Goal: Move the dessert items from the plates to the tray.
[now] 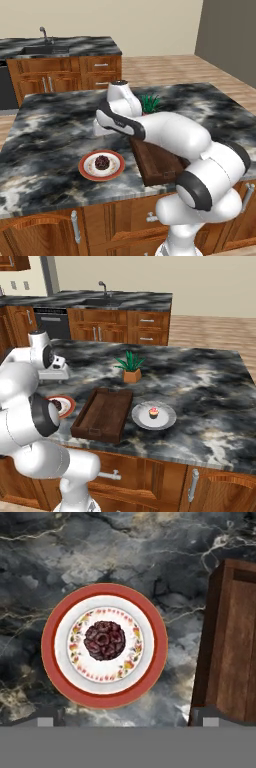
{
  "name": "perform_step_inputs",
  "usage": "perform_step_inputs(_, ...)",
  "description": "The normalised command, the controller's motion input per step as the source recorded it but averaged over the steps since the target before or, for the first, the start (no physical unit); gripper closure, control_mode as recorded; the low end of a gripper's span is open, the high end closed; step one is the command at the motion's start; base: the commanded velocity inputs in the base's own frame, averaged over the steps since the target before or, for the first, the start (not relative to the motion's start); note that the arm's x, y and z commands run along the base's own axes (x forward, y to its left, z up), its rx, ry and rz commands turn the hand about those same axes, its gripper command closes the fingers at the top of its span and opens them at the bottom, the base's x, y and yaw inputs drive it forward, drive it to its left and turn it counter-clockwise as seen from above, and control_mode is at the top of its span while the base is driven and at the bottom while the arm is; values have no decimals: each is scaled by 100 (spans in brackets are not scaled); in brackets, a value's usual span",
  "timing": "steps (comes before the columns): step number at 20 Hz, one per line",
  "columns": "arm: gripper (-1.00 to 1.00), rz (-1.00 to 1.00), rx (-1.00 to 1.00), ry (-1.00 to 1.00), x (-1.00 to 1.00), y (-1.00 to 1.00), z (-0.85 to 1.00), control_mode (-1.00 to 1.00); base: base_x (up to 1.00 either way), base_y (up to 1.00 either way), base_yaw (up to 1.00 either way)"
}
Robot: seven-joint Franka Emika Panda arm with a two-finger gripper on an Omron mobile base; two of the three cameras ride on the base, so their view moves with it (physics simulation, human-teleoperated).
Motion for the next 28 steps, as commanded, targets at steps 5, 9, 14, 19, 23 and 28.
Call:
perform_step_inputs(5, -100, 0, 0, -2, 21, 25, -12, -100, 0, 0, 0)
perform_step_inputs(9, -100, 0, 0, 0, 24, 22, -11, -100, 0, 0, 0)
perform_step_inputs(14, -100, 0, 0, 0, 20, 14, -6, -100, 0, 0, 0)
perform_step_inputs(19, -100, 0, 0, 0, 3, 1, -38, -100, 0, 0, 0)
perform_step_inputs(23, -100, 0, 0, 0, 0, 0, -50, -100, 0, 0, 0)
perform_step_inputs(28, -100, 0, 0, 0, 0, 0, -50, -100, 0, 0, 0)
